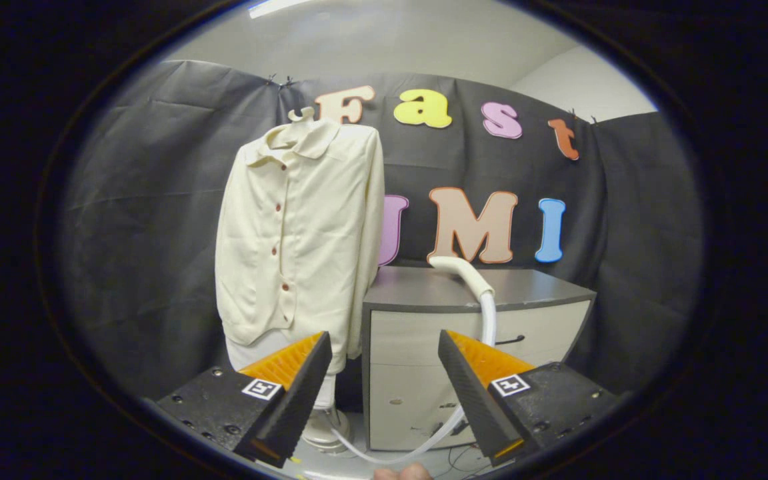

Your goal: Iron the clothes twice with a garment steamer, once on the left side and once on the right side.

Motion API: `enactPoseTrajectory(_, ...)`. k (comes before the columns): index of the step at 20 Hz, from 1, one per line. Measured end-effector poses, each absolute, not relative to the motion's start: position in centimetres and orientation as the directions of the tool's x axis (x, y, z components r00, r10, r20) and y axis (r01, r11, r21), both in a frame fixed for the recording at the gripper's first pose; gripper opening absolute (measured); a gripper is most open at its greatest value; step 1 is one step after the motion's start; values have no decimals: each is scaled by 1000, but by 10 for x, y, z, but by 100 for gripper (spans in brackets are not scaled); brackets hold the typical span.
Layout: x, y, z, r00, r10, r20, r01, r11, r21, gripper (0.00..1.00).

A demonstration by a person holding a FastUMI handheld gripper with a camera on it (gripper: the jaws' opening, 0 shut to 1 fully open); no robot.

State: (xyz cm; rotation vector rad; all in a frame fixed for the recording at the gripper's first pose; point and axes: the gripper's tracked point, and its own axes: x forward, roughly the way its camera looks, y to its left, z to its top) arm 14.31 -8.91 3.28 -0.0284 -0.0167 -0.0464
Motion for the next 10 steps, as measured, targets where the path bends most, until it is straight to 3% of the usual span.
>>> enactPoseTrajectory(10,239,-157,34,999,-31,8,32,998,-51,98)
